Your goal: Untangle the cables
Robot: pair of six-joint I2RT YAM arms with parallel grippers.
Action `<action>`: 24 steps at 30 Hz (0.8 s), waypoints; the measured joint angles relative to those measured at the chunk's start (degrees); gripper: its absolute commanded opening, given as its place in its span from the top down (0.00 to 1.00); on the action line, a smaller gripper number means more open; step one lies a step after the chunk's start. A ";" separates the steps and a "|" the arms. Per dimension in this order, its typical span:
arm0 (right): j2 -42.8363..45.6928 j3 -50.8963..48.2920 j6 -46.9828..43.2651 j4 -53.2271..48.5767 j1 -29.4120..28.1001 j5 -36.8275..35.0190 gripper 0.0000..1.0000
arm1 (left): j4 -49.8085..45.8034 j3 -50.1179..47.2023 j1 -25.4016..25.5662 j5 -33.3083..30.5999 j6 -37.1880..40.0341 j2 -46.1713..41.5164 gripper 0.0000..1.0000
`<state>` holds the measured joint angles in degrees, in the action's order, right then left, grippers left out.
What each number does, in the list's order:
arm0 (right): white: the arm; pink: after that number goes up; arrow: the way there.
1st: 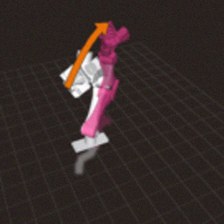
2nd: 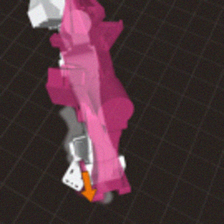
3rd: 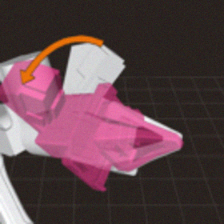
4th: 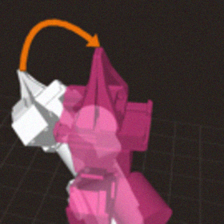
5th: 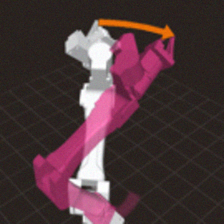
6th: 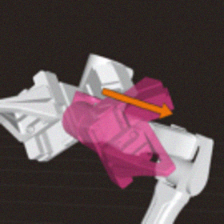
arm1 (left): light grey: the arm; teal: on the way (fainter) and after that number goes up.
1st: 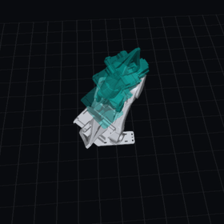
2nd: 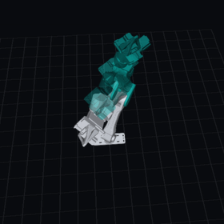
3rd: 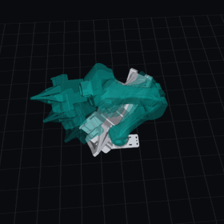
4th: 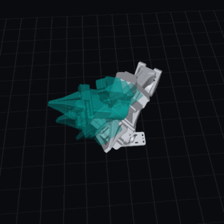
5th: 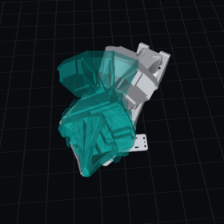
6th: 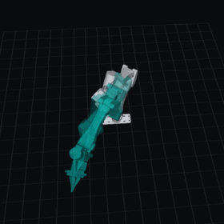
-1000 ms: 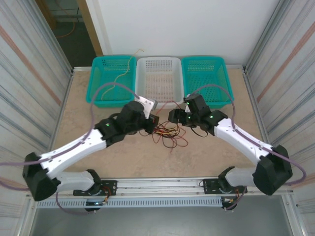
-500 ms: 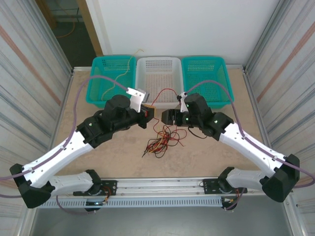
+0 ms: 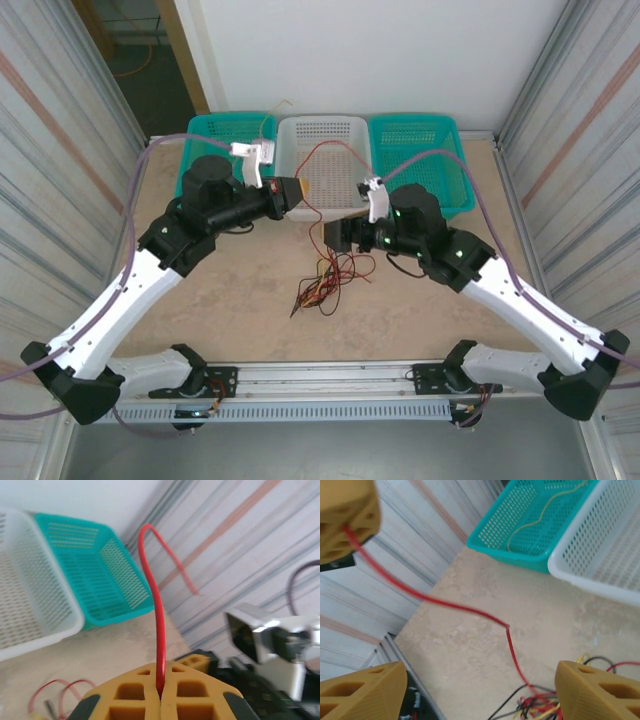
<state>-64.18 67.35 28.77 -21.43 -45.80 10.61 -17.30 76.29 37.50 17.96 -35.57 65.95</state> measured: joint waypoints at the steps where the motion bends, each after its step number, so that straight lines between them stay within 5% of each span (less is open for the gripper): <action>1: -1.60 1.31 -1.11 0.07 0.00 -0.04 0.31 | 0.37 0.68 0.00 0.83 -0.28 0.00 1.00; 5: -5.53 2.91 -3.50 0.46 0.02 -0.13 0.46 | 0.66 2.78 -0.31 3.08 -0.70 0.00 1.00; 9: -7.02 2.93 -4.07 0.46 0.02 -0.33 0.45 | 0.46 4.81 -1.79 5.35 -1.53 0.39 1.00; 16: -7.02 3.72 -5.51 1.84 0.07 -0.59 0.68 | 0.66 6.05 -4.33 8.70 -4.42 1.66 1.00; 19: -7.02 4.07 -5.51 2.19 0.07 -0.70 0.64 | 2.12 5.97 -6.34 10.58 -7.06 1.79 1.00; 24: -6.84 4.24 -6.14 2.64 0.09 -1.75 0.33 | 5.35 5.88 -8.57 12.81 -10.27 2.97 1.00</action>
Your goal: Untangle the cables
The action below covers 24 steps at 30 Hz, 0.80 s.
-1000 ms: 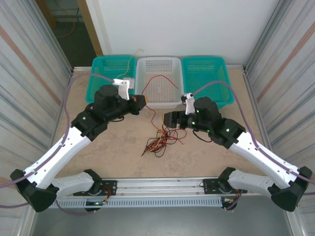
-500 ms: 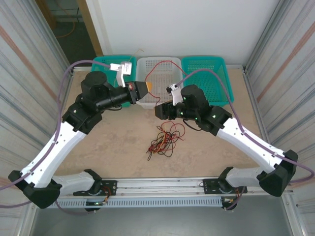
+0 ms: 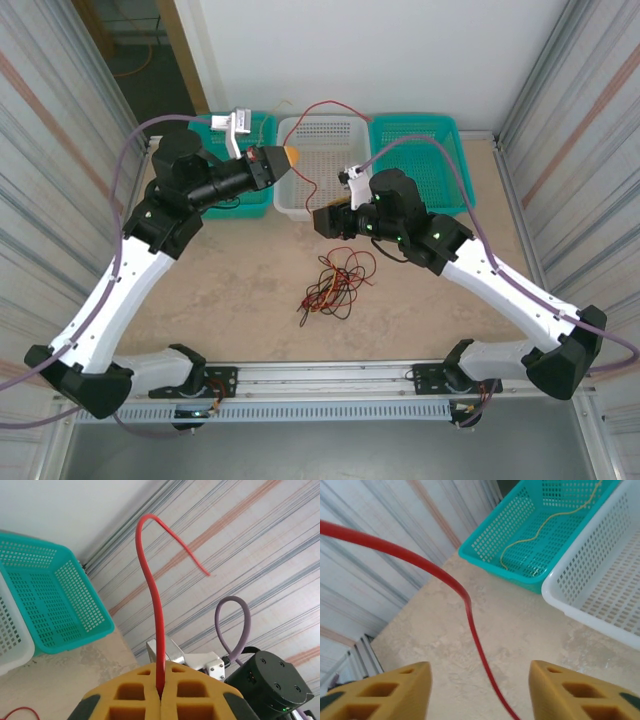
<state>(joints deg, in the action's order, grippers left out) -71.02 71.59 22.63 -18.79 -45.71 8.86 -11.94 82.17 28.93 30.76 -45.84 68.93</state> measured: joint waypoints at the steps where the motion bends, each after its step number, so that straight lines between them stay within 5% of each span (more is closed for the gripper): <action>1: 0.17 -0.02 -0.35 0.33 0.04 -0.09 0.31 | 0.13 0.00 0.00 0.35 -0.33 0.37 1.00; 10: 0.66 7.10 -4.37 0.74 0.37 -1.22 0.29 | -2.08 1.77 0.00 4.37 -1.18 4.55 1.00; 14: -0.81 11.19 -7.23 -0.26 0.37 -1.14 0.44 | -3.30 2.49 0.00 5.77 -1.18 5.09 1.00; 20: -3.61 13.66 -9.64 -2.84 0.37 0.87 0.52 | -3.26 2.91 -0.02 6.64 -1.18 5.16 1.00; 24: -4.39 13.68 -9.79 -4.31 0.35 1.88 0.70 | -3.28 2.93 -0.11 7.06 -1.18 5.18 1.00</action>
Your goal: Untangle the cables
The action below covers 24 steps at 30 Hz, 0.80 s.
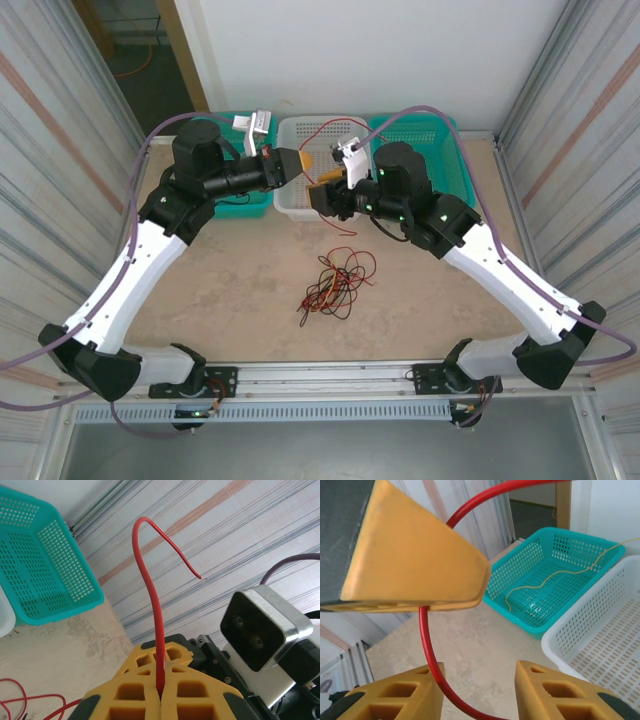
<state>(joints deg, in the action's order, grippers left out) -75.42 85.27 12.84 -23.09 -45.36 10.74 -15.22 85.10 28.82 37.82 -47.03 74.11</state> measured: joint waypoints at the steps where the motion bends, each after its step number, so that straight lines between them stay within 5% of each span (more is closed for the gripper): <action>1: -0.02 0.02 -0.04 -0.24 0.00 0.02 0.74 | 0.00 0.00 0.00 0.11 0.00 0.00 1.00; 8: 0.04 0.02 -0.50 -0.55 -0.31 0.87 1.00 | -0.98 0.00 -0.26 -0.52 0.28 0.00 0.98; 11: 0.13 0.02 -0.55 -0.59 -0.37 0.90 1.00 | -1.11 -0.11 -0.26 -1.46 0.59 -0.04 0.50; 14: 0.35 0.02 -0.55 -0.74 -0.37 0.02 1.00 | -0.98 -1.16 -0.28 -3.61 1.38 -0.68 0.27; 24: -2.01 9.84 -0.22 -7.72 9.53 -10.58 1.00 | -2.93 -11.89 -0.37 -18.03 8.31 -7.54 0.33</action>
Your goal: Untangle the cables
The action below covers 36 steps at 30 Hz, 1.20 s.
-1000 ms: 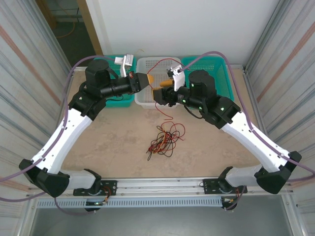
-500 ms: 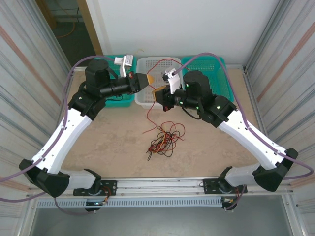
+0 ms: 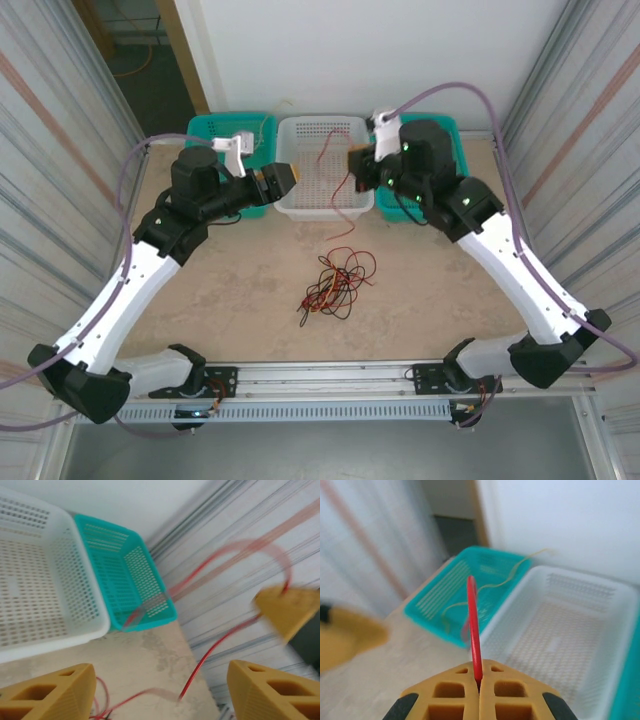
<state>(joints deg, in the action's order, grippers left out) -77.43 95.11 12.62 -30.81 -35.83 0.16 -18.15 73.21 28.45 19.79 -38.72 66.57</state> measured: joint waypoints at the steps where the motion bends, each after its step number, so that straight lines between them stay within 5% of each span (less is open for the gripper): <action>1: -1.38 2.91 0.28 -1.03 2.14 -1.38 1.00 | -0.04 -1.64 0.02 -0.74 0.63 -0.59 0.34; 14: -24.09 27.15 3.43 -10.80 24.57 -8.98 0.98 | -1.79 -16.24 6.29 -7.72 5.55 -2.99 0.35; 17: -31.41 31.58 3.45 -13.05 26.77 -9.38 0.88 | -2.40 -18.21 7.17 -8.52 6.29 -2.95 0.36; 22: -40.94 33.79 4.85 -17.73 29.16 -8.87 0.51 | -2.97 -19.80 9.05 -9.27 7.30 -2.10 0.35; 24: -42.58 33.09 5.20 -19.78 29.40 -8.48 0.44 | -2.69 -20.28 10.12 -9.31 7.32 -0.61 0.36; 29: -37.29 21.75 5.16 -18.80 26.32 -8.15 0.39 | -2.08 -20.35 12.37 -9.09 7.45 5.11 0.41; 36: -13.49 -5.25 6.32 -12.81 15.43 -2.91 0.36 | -1.38 -20.22 13.31 -9.66 7.54 7.74 0.46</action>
<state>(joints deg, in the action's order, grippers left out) -90.91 89.86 18.94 -43.62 -20.40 -2.74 -19.53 52.99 41.76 10.13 -31.18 74.30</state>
